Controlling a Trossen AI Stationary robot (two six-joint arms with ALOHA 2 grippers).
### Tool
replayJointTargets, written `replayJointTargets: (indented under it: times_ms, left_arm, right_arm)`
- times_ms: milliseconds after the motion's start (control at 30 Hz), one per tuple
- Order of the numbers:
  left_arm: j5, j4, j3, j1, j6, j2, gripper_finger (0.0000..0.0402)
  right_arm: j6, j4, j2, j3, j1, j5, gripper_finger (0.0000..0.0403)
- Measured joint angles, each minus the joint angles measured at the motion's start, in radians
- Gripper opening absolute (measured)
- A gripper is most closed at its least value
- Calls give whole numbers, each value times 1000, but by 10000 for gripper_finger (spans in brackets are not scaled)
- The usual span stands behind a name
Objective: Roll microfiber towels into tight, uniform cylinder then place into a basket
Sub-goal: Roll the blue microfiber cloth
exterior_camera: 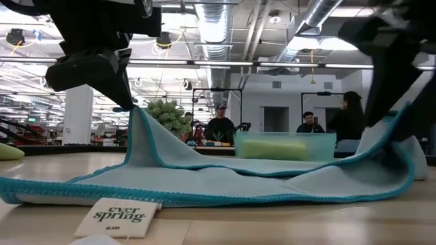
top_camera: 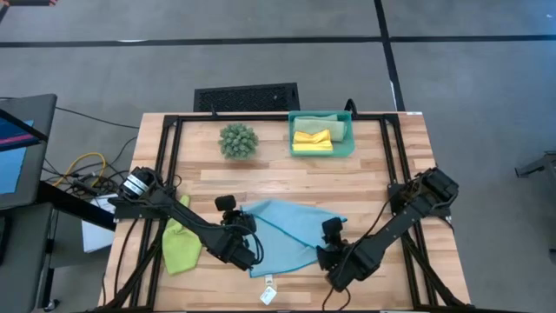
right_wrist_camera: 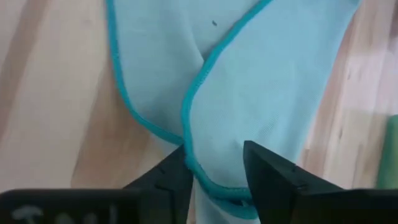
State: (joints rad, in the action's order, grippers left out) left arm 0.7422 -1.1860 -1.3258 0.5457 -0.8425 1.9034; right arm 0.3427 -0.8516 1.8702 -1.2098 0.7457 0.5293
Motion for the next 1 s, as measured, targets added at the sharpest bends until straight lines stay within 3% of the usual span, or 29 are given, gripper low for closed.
replayJointTargets:
  times_ms: [367, 567, 800, 867, 1000]
  left_arm:
    - [0, 0, 0, 0, 0, 0, 0]
    - [-1, 0, 0, 4, 2, 0, 0]
    - [-37, 24, -77, 90, 135, 1, 0]
    - [14, 36, -126, 133, 191, 1, 0]
    - [172, 14, -226, 211, 247, 1, 0]
  right_arm:
    - [-56, 89, 1, -32, 7, -113, 12]
    - [17, 45, 1, -57, 6, -105, 27]
    - [62, 11, -6, -163, 78, -167, 7]
    - [123, -13, -21, -218, 109, -131, 11]
    - [284, -143, -55, -350, 178, 46, 14]
